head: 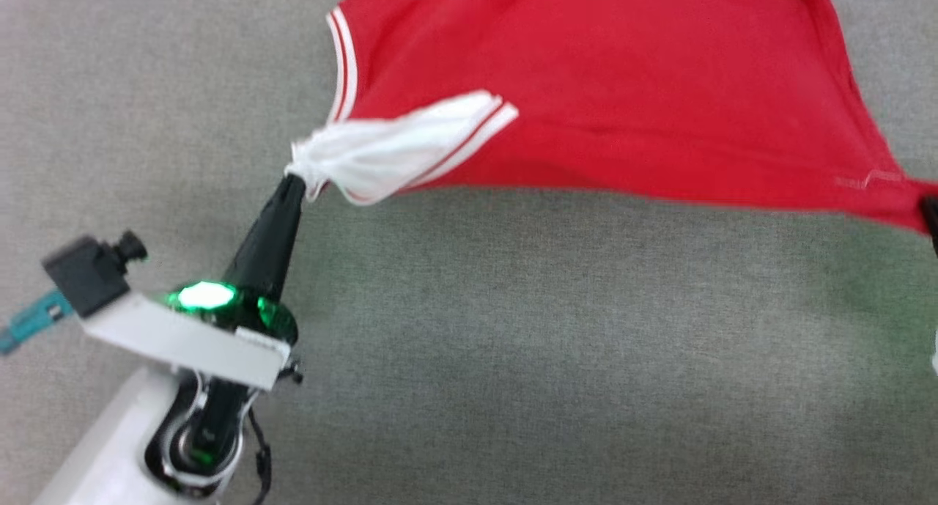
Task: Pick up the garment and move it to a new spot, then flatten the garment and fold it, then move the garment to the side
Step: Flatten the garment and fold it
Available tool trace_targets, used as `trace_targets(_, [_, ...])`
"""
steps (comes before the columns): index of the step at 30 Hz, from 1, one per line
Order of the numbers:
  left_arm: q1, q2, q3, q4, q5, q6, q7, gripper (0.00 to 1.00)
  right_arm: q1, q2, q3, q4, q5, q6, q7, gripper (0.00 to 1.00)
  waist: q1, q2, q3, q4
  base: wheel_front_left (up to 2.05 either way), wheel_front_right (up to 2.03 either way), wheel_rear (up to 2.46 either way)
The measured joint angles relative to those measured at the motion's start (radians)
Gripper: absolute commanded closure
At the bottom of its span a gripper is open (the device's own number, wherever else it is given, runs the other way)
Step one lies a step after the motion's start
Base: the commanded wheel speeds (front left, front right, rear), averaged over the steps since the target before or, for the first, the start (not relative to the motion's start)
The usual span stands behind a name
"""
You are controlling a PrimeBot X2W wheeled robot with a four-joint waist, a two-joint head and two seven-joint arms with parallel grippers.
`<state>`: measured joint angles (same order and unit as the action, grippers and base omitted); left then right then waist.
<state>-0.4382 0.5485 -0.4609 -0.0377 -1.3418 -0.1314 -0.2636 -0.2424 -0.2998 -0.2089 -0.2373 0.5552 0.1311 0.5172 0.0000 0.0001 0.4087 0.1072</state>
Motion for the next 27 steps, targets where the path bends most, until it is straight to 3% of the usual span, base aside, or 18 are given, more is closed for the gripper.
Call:
trace_targets(18, [0.489,0.022,0.191,-0.266,0.155,0.000,0.000,1.00,0.381,0.130,-0.131,-0.360,-0.011,0.000,0.128,1.00,0.0000,0.0000,-0.097,-0.013,0.00,0.00,0.00])
trace_targets(23, [0.479,0.030,0.166,-0.276,0.175,0.000,0.000,1.00,0.363,0.129,-0.121,-0.374,-0.009,0.000,0.136,1.00,0.0000,0.0000,-0.100,-0.016,0.00,0.00,0.00])
trace_targets(27, [0.385,0.036,0.104,-0.235,0.173,0.000,0.000,1.00,0.281,0.097,-0.074,-0.311,-0.002,0.000,0.139,1.00,0.0000,0.0000,-0.092,-0.022,0.00,0.00,0.00])
